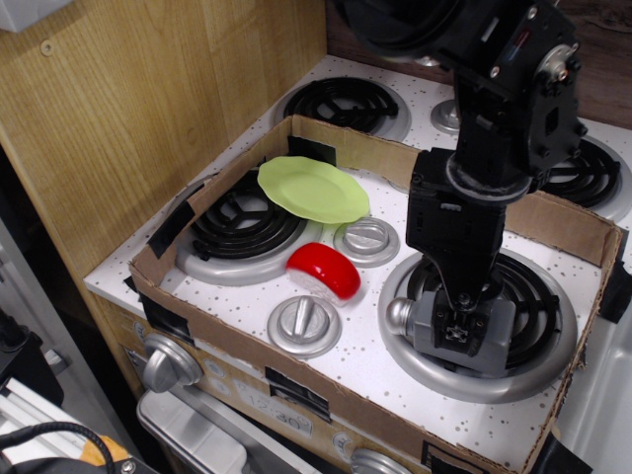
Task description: Right pepper shaker
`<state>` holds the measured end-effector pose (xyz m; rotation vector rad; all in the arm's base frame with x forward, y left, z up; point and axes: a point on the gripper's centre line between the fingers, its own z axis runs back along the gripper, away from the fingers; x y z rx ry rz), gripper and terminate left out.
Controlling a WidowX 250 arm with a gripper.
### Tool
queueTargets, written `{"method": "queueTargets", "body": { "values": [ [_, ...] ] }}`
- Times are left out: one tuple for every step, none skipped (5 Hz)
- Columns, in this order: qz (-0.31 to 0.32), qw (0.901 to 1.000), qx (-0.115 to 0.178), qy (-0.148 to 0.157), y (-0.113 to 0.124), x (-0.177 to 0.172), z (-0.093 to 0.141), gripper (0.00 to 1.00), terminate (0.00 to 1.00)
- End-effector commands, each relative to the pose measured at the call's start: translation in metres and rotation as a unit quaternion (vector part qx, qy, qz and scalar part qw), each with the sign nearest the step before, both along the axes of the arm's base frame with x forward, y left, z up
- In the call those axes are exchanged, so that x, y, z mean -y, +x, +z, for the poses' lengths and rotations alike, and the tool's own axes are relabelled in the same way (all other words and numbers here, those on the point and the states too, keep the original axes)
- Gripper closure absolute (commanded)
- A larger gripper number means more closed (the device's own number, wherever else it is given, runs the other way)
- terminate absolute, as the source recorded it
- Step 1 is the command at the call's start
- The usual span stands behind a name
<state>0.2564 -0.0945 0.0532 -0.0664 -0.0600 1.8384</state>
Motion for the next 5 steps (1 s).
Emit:
{"method": "queueTargets", "body": {
  "values": [
    [-0.001, 0.9994, 0.029, -0.019, 0.010, 0.003, -0.007, 0.00, 0.00],
    [-0.001, 0.9994, 0.027, -0.023, 0.009, -0.003, -0.012, 0.00, 0.00],
    [-0.003, 0.9993, 0.031, -0.023, 0.007, -0.010, -0.014, 0.00, 0.00],
    [-0.003, 0.9990, 0.043, -0.009, 0.008, -0.016, -0.020, 0.00, 0.00],
    [0.005, 0.9992, 0.040, 0.001, 0.011, -0.014, -0.023, 1.00, 0.00]
  ]
}}
